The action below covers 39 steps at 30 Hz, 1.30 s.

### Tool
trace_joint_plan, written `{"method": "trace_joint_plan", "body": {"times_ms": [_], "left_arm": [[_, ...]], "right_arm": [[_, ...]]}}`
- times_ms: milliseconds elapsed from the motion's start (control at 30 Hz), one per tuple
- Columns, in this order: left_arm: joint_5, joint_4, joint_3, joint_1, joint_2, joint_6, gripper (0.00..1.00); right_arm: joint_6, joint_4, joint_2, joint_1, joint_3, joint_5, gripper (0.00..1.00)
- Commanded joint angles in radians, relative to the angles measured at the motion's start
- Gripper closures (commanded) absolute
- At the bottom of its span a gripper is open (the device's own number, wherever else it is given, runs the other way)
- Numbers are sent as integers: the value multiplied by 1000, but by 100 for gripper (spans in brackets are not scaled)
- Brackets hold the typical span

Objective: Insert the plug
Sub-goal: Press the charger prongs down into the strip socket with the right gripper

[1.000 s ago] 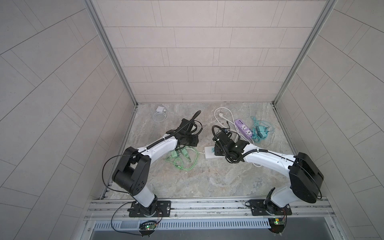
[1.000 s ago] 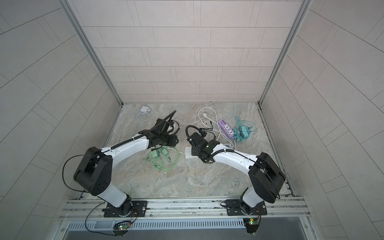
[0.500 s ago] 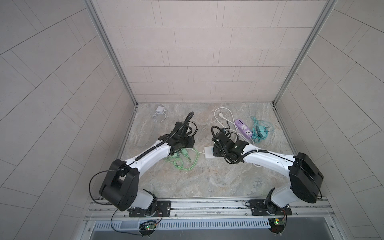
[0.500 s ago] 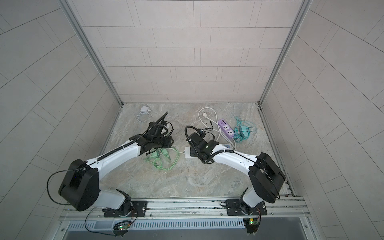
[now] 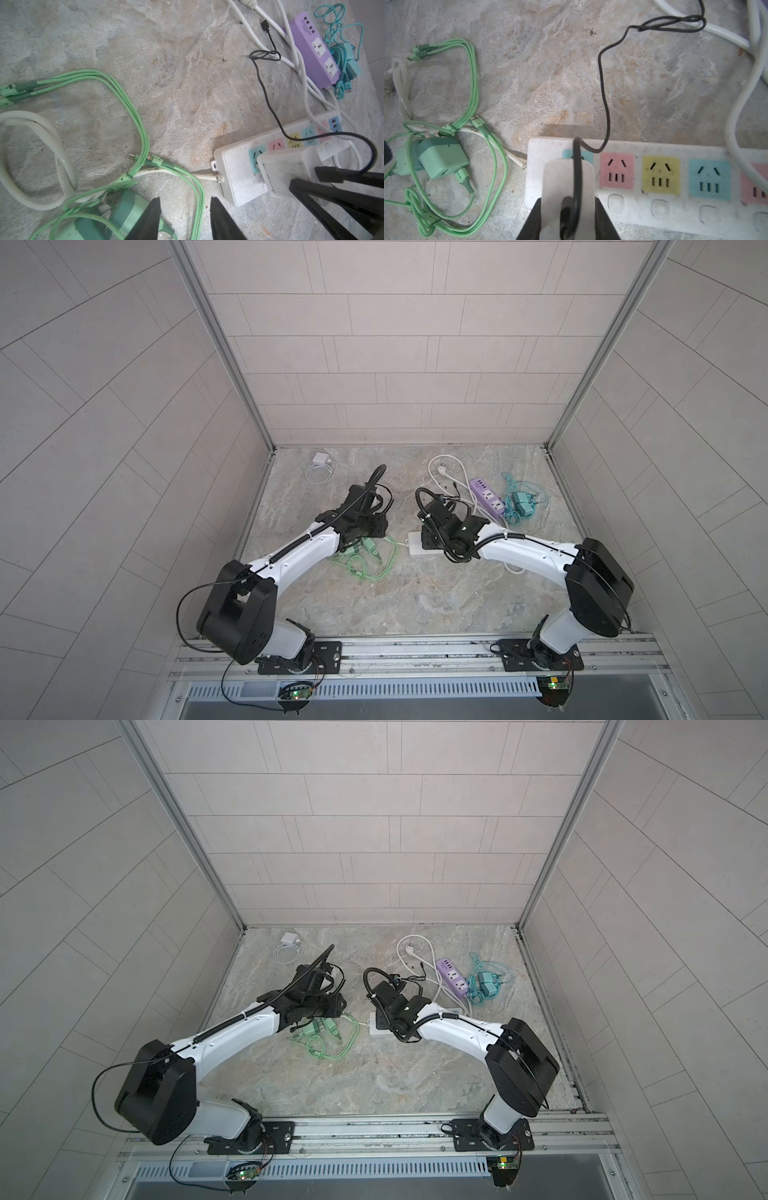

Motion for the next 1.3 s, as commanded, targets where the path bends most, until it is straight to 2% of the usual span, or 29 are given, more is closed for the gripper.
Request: {"method": "trace_joint_plan", "body": {"times_ms": [0,400,1267], "left_arm": [[-14,5,-17,10,-30,-2,55],[11,16,-15,13,-5,-2,57],[17,14,-15,19,-14,2,57]], "right_arm": [[-11,-60,-8,4,-6,7,78],[-51,-30,-106,5,-10,-5,78],[-60,-56,16,-1,32,27,78]]}}
